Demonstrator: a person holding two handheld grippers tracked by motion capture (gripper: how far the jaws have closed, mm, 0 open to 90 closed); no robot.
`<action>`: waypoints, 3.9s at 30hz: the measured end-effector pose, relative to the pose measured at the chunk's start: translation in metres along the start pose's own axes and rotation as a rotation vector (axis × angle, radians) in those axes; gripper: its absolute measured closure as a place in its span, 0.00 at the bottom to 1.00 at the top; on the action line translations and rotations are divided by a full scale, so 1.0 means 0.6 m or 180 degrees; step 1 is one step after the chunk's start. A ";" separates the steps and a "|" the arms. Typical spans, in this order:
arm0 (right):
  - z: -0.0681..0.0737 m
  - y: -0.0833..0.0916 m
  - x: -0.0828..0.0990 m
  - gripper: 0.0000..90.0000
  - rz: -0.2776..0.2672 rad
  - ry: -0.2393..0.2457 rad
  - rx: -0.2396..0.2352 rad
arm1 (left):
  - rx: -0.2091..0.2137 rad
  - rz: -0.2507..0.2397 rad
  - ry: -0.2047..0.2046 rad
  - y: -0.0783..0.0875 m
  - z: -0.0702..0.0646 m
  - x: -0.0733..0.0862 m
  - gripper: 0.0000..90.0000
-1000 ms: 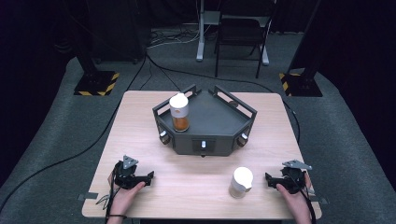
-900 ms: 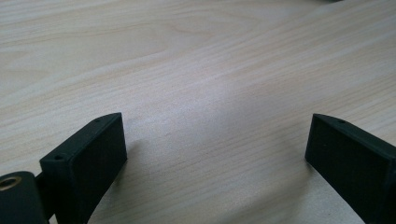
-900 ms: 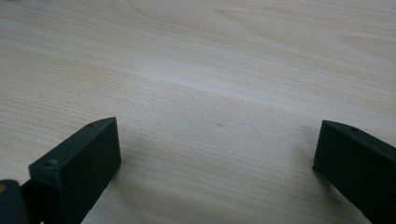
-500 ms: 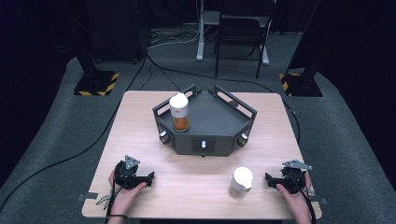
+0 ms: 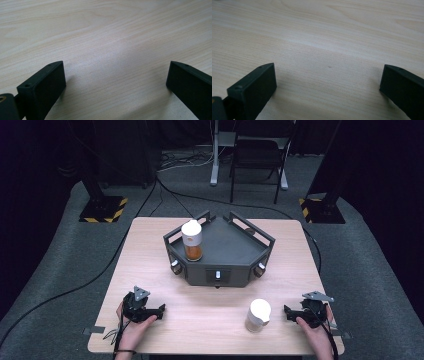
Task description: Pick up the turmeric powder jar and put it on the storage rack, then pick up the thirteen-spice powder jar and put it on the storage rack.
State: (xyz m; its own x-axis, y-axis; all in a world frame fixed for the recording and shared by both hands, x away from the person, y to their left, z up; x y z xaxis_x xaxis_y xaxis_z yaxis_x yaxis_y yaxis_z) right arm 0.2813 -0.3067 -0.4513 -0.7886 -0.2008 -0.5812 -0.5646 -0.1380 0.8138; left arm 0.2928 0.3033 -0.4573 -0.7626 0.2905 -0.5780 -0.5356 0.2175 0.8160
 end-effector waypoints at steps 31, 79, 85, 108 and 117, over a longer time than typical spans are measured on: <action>0.000 0.000 0.000 0.00 0.0000 -0.0001 0.0000 | 0.0007 0.0002 -0.0005 0.000 0.001 0.000 0.02; -0.005 0.012 0.006 0.07 -0.0075 -0.0083 -0.0054 | 0.0010 0.0001 -0.0008 0.000 0.000 0.000 0.02; -0.006 0.028 0.008 0.08 -0.0169 -0.0093 -0.0075 | 0.0013 0.0000 -0.0012 -0.001 0.001 0.000 0.02; 0.023 0.090 0.006 0.08 -0.0522 -0.0028 -0.0205 | 0.0016 0.0002 -0.0004 -0.001 0.000 -0.001 0.01; 0.038 0.121 0.001 0.08 -0.0657 0.0010 -0.0304 | 0.0015 0.0000 -0.0004 -0.001 0.000 -0.001 0.01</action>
State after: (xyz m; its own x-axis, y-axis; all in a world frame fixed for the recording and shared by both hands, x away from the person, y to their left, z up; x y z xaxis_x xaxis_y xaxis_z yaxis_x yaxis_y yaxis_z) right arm 0.2344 -0.2947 -0.3927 -0.6580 -0.1618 -0.7354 -0.6881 -0.2676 0.6745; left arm 0.2939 0.3029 -0.4575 -0.7622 0.2916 -0.5779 -0.5338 0.2217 0.8160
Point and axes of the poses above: each handheld gripper's, and its own axes: y roughly backward along the jaws, x roughly out of its underside, z roughly to its left, the point moved 3 cm from there along -y, roughly forward along the jaws, and after that the axes turned 11 degrees about z, right-handed, at the moved point
